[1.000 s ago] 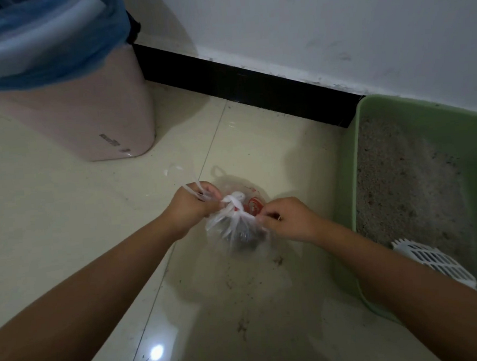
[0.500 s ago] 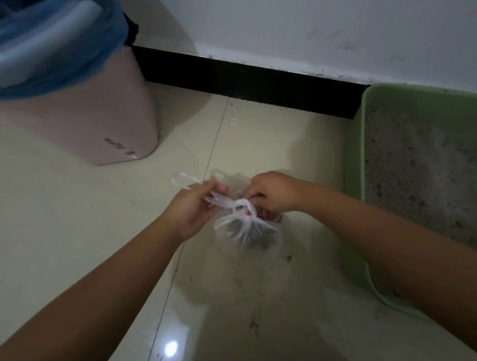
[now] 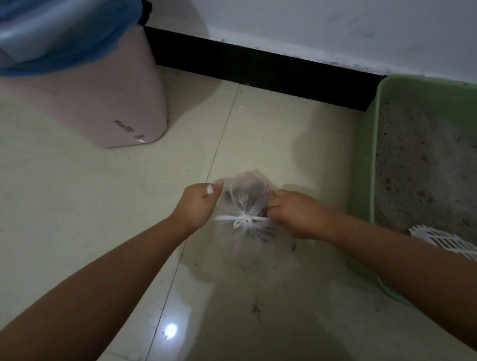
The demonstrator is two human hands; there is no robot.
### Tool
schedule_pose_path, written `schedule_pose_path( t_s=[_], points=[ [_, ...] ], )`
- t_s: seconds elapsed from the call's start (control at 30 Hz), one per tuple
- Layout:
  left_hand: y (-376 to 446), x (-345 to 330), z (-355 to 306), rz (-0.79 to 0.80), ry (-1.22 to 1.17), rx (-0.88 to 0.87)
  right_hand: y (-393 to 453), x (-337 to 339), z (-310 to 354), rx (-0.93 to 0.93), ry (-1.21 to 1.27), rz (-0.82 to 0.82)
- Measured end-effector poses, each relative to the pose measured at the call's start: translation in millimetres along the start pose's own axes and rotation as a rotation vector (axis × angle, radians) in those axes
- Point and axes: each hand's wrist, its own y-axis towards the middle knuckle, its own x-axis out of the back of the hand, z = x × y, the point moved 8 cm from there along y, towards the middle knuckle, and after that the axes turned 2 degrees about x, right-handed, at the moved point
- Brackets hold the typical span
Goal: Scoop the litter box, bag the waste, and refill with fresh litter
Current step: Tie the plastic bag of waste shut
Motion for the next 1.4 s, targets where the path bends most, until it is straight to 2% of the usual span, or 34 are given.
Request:
schedule_pose_path(
  t_s=[0.13,0.27,0.33,0.37,0.47,0.5,0.53,0.63,0.73,0.83,0.9,1.0,1.13,1.27,1.4],
  points=[
    [-4.2,-14.8,-2.4,0.107,0.367,-0.212,-0.9,-2.8,-4.8,-0.166,-0.002,0.04],
    [-13.4,-5.5,-21.6,0.018,0.47,-0.596,-7.4,6.0,0.7,-0.245,0.108,0.018],
    [-18.1,-10.2,-33.9,-0.03,0.668,-0.77,-9.9,-0.5,4.2,-0.27,0.07,0.099],
    [-18.0,-16.9,-36.2,0.025,0.765,-0.752,-11.2,-1.1,4.6,-0.282,0.05,0.093],
    [-13.4,-34.0,-27.6,0.156,0.937,-0.538,-13.4,8.4,6.1,-0.37,0.042,-0.004],
    [-12.4,-36.4,-27.7,0.154,0.945,-0.52,-13.2,15.3,4.8,-0.385,0.036,-0.078],
    [-14.1,-35.4,-36.4,0.113,0.95,-0.578,-14.0,21.6,4.3,-0.385,0.032,-0.13],
    [-14.3,-25.5,-59.3,0.048,0.747,-0.691,-20.2,28.7,-10.0,-0.433,0.067,-0.239],
    [-6.8,-6.9,-66.0,-0.021,0.51,-0.597,-23.0,45.7,-24.0,-0.488,0.197,-0.324],
    [-10.7,22.5,-93.2,-0.184,0.347,-0.64,-29.4,87.7,-37.9,-0.557,0.293,-0.553],
    [-8.6,47.6,-110.5,-0.276,0.242,-0.629,-26.5,116.1,-42.1,-0.552,0.339,-0.627],
    [-7.9,91.1,-143.3,-0.387,0.169,-0.629,-15.8,169.1,-43.9,-0.538,0.23,-0.726],
    [-6.1,162.6,-186.6,-0.507,0.049,-0.617,-5.2,257.1,-34.2,-0.476,0.177,-1.046],
    [-12.8,239.8,-221.7,-0.632,-0.006,-0.602,24.5,329.1,-19.4,-0.427,0.234,-1.014],
    [-22.2,315.0,-229.5,-0.739,0.123,-0.567,69.3,390.0,5.6,-0.331,0.185,-0.988]
  ],
)
